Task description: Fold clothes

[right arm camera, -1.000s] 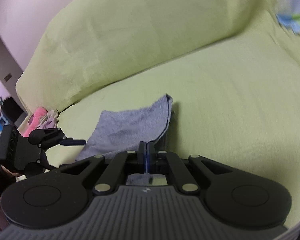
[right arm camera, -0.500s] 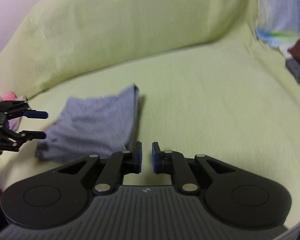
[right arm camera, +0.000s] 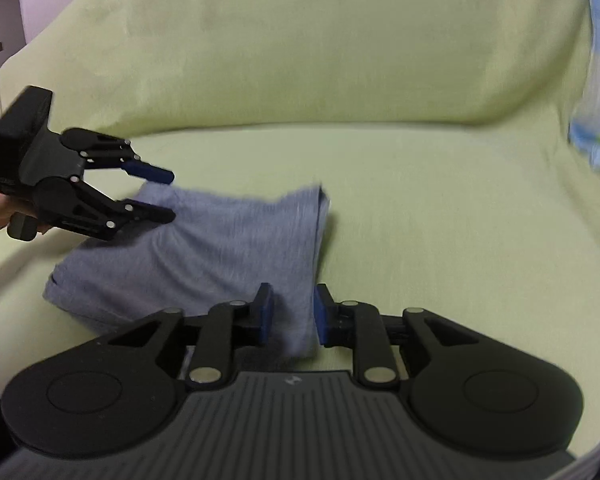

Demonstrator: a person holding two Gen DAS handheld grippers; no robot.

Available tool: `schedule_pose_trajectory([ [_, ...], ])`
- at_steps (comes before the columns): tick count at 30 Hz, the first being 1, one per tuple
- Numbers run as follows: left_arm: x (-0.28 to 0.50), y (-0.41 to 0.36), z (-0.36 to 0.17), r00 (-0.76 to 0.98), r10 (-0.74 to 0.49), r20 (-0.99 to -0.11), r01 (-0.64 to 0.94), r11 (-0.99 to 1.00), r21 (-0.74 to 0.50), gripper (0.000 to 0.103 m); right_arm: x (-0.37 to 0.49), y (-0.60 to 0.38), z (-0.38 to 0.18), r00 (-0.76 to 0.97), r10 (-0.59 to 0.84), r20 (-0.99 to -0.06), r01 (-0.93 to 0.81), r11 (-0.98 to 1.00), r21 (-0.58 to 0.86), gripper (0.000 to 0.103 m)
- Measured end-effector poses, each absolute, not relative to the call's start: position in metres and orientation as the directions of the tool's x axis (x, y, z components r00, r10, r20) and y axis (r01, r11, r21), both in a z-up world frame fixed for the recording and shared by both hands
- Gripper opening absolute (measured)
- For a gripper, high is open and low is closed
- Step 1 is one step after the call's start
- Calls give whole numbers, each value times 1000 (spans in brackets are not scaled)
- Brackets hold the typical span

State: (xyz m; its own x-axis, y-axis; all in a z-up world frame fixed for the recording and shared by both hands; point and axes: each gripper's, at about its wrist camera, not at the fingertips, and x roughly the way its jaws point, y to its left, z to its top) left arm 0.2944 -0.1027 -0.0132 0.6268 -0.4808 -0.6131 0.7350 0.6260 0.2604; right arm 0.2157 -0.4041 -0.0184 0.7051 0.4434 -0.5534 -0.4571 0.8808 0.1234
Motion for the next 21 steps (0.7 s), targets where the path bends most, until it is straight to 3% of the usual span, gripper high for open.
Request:
schedule_pose_trajectory([
  [3, 280, -99, -1, 625, -531, -572, 744, 627, 231, 55, 221, -386, -14, 690, 484, -538, -519, 849, 99, 19],
  [10, 268, -101, -25, 591, -507, -627, 768, 591, 246, 56, 277, -350, -35, 646, 442, -622, -546, 837, 29, 14],
  [12, 275, -95, -24, 590, -509, -627, 759, 614, 217, 57, 294, -363, -40, 655, 428, -623, -492, 867, 77, 0],
  [17, 284, -80, -9, 628, -495, -600, 718, 667, 202, 56, 296, -379, -37, 689, 426, -586, -439, 889, 130, 0],
  [21, 282, -79, -4, 615, -520, -592, 728, 663, 175, 57, 277, -373, -27, 717, 447, -534, -464, 879, 112, 18],
])
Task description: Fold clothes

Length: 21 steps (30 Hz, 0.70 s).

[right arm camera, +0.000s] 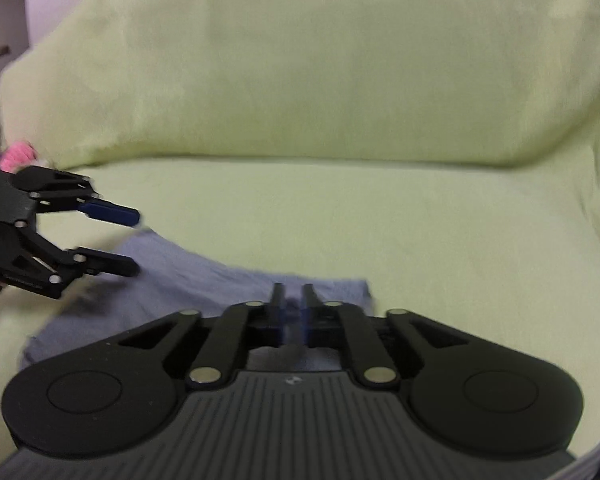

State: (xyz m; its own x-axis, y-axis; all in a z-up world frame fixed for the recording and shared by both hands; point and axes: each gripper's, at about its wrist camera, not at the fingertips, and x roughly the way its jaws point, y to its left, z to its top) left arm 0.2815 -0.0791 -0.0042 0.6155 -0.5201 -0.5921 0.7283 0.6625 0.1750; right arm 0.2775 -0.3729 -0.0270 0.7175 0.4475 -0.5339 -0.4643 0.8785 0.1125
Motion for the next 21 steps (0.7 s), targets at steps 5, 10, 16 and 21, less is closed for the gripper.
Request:
schedule_pose_trajectory([
  [5, 299, -74, -21, 626, -464, -627, 694, 698, 176, 59, 285, -375, -43, 700, 402, -590, -438, 895, 90, 8],
  [10, 272, -69, 3, 663, -469, -584, 673, 715, 189, 58, 251, -374, -19, 730, 425, -536, -444, 890, 101, 12],
  [16, 196, -68, 2, 606, -507, -613, 708, 695, 126, 58, 201, -346, -33, 686, 426, -590, -494, 868, 53, 13],
  [21, 152, -52, -12, 564, -510, -649, 687, 726, 27, 57, 187, -350, -39, 682, 381, -625, -452, 891, 50, 15],
])
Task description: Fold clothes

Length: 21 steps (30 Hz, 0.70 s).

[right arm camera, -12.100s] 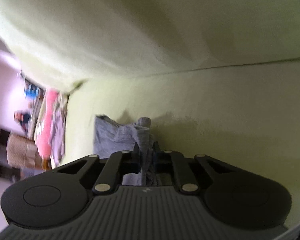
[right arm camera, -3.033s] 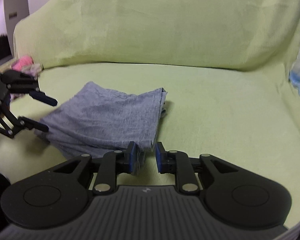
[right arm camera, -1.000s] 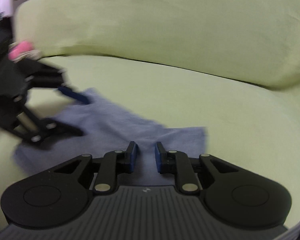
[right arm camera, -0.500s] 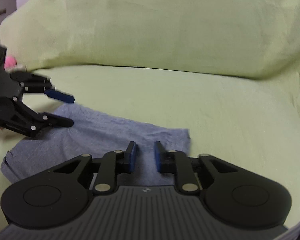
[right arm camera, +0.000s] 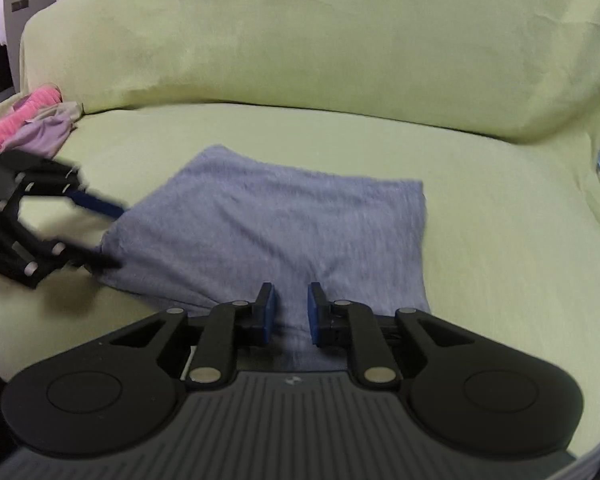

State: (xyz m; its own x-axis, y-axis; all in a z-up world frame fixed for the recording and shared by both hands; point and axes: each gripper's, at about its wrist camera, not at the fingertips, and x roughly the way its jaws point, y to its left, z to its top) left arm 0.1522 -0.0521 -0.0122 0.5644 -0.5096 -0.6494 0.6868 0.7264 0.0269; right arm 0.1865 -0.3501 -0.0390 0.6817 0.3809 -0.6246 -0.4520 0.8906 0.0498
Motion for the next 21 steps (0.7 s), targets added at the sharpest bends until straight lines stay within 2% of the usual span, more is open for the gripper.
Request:
schedule_pose_trajectory([
  [3, 146, -45, -7, 574, -511, -641, 665, 747, 1, 58, 172, -352, -24, 706, 376, -600, -410, 908, 87, 23],
  [10, 147, -45, 12, 612, -428, -665, 584, 812, 15, 58, 137, -337, -7, 728, 309, -612, -347, 936, 61, 28],
  [13, 143, -48, 19, 629, -400, -666, 534, 845, -3, 61, 120, -338, 0, 733, 288, -616, -320, 945, 62, 33],
  [19, 129, -56, 33, 647, -388, -656, 482, 875, -43, 71, 90, -341, 5, 752, 236, -616, -260, 964, 53, 44],
  [21, 124, -60, 39, 653, -388, -650, 466, 883, -59, 77, 82, -345, 7, 758, 226, -612, -244, 968, 55, 52],
])
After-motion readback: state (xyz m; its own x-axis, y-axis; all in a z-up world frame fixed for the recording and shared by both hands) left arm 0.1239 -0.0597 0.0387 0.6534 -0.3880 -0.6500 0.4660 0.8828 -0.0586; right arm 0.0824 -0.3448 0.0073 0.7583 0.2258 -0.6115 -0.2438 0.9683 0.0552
